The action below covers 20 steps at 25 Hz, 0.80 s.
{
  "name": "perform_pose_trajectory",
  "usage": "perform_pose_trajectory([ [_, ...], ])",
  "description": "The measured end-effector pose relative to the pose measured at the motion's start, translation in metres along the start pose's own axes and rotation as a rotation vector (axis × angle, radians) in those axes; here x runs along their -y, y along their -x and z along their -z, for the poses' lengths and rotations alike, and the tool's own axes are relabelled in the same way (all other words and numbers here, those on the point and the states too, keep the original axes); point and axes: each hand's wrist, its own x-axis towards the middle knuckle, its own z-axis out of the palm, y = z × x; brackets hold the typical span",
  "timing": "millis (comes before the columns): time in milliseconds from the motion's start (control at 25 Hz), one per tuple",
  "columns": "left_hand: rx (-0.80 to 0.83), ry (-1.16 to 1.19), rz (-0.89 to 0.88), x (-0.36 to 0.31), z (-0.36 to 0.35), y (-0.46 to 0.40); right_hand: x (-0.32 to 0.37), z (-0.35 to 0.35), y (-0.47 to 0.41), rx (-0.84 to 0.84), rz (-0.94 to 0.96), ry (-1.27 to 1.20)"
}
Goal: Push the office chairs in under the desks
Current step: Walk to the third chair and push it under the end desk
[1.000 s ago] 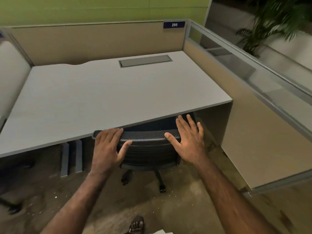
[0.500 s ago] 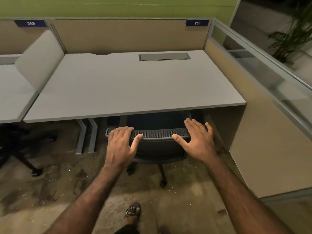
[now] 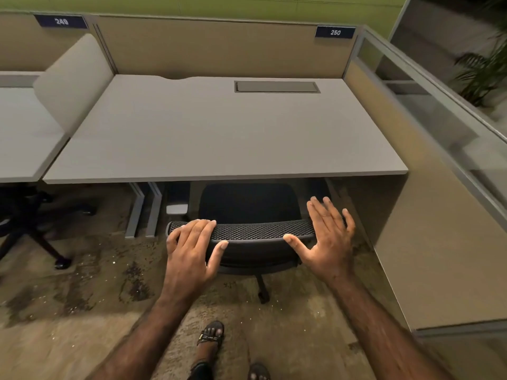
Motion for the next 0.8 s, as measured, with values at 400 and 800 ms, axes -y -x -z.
perform_pose_trajectory([
  [400,-0.150,0.010,-0.050,0.029,-0.019,-0.032,0.002,-0.029,-0.040,-0.095,0.040,0.024],
  [800,-0.137,0.055,-0.021,0.065,-0.036,-0.084,0.021,-0.054,-0.089,0.038,-0.024,0.044],
])
